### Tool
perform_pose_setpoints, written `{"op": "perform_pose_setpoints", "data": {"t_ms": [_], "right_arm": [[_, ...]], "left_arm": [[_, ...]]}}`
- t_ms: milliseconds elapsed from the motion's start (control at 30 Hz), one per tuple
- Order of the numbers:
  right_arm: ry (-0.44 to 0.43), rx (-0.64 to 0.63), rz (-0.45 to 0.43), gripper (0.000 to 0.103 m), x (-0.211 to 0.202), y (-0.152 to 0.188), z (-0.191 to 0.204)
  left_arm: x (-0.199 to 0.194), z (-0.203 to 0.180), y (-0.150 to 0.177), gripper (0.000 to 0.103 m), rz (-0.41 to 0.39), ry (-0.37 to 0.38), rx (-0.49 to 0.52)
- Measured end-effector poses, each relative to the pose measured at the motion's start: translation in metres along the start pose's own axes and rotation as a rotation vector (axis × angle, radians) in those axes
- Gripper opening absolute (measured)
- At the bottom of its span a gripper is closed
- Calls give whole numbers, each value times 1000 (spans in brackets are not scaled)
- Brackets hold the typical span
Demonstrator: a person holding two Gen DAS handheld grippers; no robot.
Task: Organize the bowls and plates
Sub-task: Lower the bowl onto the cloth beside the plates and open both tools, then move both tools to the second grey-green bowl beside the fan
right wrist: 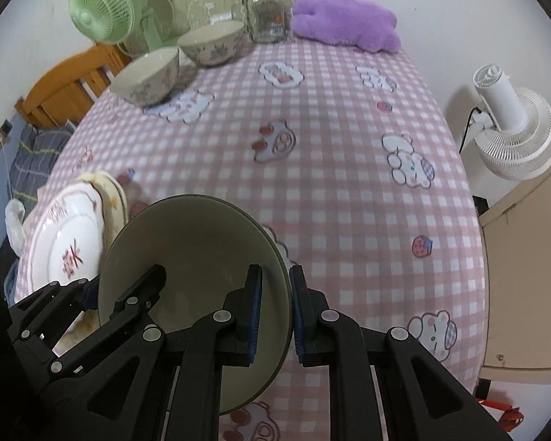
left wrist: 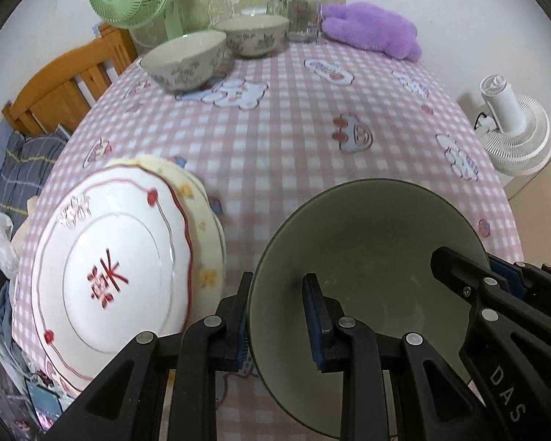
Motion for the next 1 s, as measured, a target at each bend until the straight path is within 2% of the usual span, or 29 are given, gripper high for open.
{"op": "perform_pose_setpoints", "data": {"t_ms": [300, 400, 500, 567, 600, 633, 733, 767, 833, 1000], "right_arm": [[7, -30, 4, 18, 5, 4, 1], [14, -22, 9, 21, 8, 3, -1], [17, 1, 23, 21, 11, 4, -4], [6, 18, 32, 25, 12, 4, -6], [-3, 25, 32, 28, 13, 4, -7], [-6, 31, 30, 37, 12, 4, -6], [-16, 48, 4, 59, 4, 4, -3], [-20, 52, -5, 62, 1, 3, -2], [-26, 61, -25, 65, -6, 1, 3], [-22, 87, -70, 67, -24, -4, 16]], "left_arm": [[3, -2, 3, 24, -17, -14, -9], [2, -6, 3, 32, -25, -6, 20], [6, -6, 2, 40, 4, 29, 26], [5, -5, 2, 44, 6, 45, 29], [3, -3, 1, 52, 2, 46, 32], [2, -3, 0, 59, -2, 48, 34], [-9, 2, -3, 71, -20, 95, 48], [-13, 4, -3, 74, -25, 94, 54], [-19, 9, -6, 80, -38, 90, 61], [-36, 26, -15, 83, -61, 112, 80]]}}
Point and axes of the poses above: each gripper's, at about its wrist camera, not at the fingertips, and x roughly the way its jaws point, z to its left, y to its underside, the point moved 2 cm from there along x, roughly the way its jaws point, and after that the axes turned 6 degrees about z, right-handed, at the moved point
